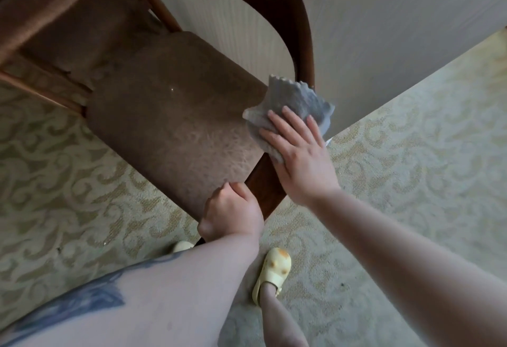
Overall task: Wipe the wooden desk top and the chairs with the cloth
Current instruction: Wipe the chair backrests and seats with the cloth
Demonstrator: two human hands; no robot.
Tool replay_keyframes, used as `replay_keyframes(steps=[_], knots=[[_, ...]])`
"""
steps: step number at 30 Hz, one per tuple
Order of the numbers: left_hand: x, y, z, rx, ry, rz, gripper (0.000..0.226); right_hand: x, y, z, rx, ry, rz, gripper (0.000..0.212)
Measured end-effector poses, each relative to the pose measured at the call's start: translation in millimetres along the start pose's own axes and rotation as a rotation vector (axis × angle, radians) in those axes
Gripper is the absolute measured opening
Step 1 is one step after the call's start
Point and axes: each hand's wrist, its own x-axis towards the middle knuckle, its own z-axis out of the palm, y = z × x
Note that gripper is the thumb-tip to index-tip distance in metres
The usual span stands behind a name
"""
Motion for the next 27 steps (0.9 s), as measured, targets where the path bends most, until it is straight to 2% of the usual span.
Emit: replay_keyframes(steps=[2,5,8,10,12,15,17,20,23,27], knots=[[-0.3,0.2,0.8,0.005,0.011,0.015,0.046,37.4,23.2,-12.4,-0.066,-0.051,-0.074,0.041],[-0.7,0.9,0.8,0.013,0.01,0.005,0.046,70.7,45.2,-24.8,-0.003,0.076,0.14,0.042],[0.0,-0.3,1.1,0.008,-0.001,0.007,0.045,44.8,22.4,-9.1,0.095,0.185,0.246,0.038],[0.2,0.2,1.1,-0.001,-0.003,0.007,0.044,14.9,-5.0,6.9,0.048,0.177,0.179,0.03],[-1.0,0.6,0.1,-0.001,0.002,0.001,0.044,5.0,-15.8,8.4,0.016,0.069,0.065,0.025],[-0.2,0.2,1.6,-0.004,-0.001,-0.002,0.044,22.9,12.6,-5.8,-0.048,-0.048,-0.125,0.028],[0.4,0.0,2.6,0.002,0.002,-0.005,0.044,24.7,32.1,-18.3,0.0,0.028,-0.06,0.027],[-0.2,0.7,1.8,0.015,-0.008,-0.007,0.045,-18.4,3.0,-10.6,0.175,0.198,0.211,0.029],[1.8,-0.1,1.5,0.013,-0.033,-0.022,0.045,-56.0,-48.2,15.6,0.223,0.134,0.132,0.03],[-0.6,3.1,-3.1,0.042,-0.03,-0.005,0.046,-43.6,-42.7,12.8,0.205,-0.026,-0.019,0.033]])
